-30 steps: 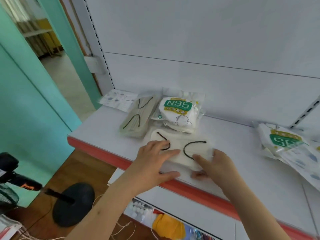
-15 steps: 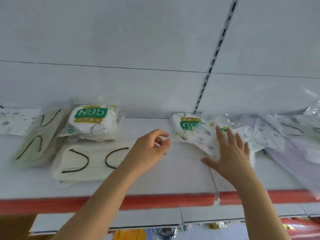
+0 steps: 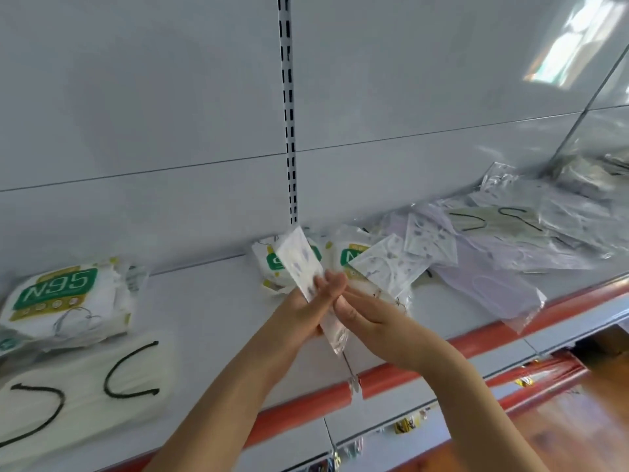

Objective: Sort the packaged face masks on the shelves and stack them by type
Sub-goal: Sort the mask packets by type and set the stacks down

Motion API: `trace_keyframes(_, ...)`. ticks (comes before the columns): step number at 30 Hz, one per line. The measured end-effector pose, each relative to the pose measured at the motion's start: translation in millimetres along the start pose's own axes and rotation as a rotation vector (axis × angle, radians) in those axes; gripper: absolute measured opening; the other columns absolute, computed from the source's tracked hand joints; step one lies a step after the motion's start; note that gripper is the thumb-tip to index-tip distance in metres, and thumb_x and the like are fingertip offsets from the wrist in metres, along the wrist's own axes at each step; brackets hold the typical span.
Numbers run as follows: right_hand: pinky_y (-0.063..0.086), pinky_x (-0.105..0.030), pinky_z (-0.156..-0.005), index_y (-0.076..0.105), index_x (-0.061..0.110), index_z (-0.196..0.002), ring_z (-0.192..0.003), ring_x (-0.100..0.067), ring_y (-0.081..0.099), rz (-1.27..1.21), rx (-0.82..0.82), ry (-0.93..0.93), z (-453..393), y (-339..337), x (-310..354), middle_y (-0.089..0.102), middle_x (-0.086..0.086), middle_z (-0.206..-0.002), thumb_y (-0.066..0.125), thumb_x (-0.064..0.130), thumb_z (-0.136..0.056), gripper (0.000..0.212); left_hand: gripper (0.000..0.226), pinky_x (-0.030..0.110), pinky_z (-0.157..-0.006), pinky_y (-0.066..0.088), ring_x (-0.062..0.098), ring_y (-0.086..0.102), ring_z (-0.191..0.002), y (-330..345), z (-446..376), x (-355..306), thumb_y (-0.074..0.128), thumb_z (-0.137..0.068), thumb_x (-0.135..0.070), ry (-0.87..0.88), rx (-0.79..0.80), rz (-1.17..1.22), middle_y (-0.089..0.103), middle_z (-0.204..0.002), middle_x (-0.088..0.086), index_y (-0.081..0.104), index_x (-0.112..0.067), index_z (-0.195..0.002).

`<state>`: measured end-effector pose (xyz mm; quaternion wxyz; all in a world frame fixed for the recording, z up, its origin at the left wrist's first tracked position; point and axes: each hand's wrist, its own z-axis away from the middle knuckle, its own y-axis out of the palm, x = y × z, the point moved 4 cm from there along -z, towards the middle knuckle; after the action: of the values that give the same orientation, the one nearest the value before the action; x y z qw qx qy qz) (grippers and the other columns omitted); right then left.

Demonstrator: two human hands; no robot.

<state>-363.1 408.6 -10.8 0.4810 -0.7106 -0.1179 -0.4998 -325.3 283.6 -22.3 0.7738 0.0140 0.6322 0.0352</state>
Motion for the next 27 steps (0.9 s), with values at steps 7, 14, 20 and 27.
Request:
trace_keyframes(7, 0.035, -0.039, -0.114, 0.040, 0.023, -0.149, -0.141, -0.020, 0.037, 0.443, -0.572, 0.312, 2, -47, -53, 0.042, 0.003, -0.153, 0.062, 0.054, -0.089, 0.071, 0.020, 0.035, -0.082, 0.057, 0.016, 0.075, -0.087, -31, -4, 1, 0.057, -0.099, -0.008, -0.096, -0.403, 0.120, 0.079, -0.087, -0.006, 0.070, -0.023, -0.101)
trace_keyframes(14, 0.043, -0.036, -0.059, 0.071, 0.025, -0.108, -0.068, -0.011, 0.057, 0.215, -0.879, 0.223, 18, -51, -68, 0.065, 0.007, -0.073, 0.056, 0.031, -0.099, 0.018, 0.024, 0.038, -0.078, 0.061, 0.024, 0.075, -0.091, -26, -8, -2, 0.053, -0.103, -0.013, -0.234, -0.283, 0.052, 0.079, -0.101, 0.006, 0.067, -0.013, -0.122)
trace_keyframes(20, 0.031, -0.024, -0.116, 0.065, 0.031, -0.130, -0.140, 0.003, 0.037, 0.197, -0.163, -0.159, 22, -22, -29, 0.055, 0.020, -0.141, 0.066, 0.051, -0.088, 0.046, 0.050, 0.048, -0.093, 0.057, 0.028, 0.073, -0.106, -1, -25, -15, 0.058, -0.091, -0.057, -0.201, -0.128, 0.177, 0.077, -0.114, 0.006, 0.066, -0.025, -0.128)
trace_keyframes(27, 0.038, -0.041, -0.112, 0.046, 0.025, -0.146, -0.139, -0.022, 0.042, 0.627, -0.540, 0.355, 20, -133, -95, 0.046, 0.001, -0.150, 0.070, 0.050, -0.084, 0.071, 0.014, 0.044, -0.087, 0.060, 0.027, 0.074, -0.096, 0, -51, -20, 0.067, -0.095, -0.015, -0.134, -0.357, 0.013, 0.078, -0.104, 0.009, 0.072, -0.017, -0.109)
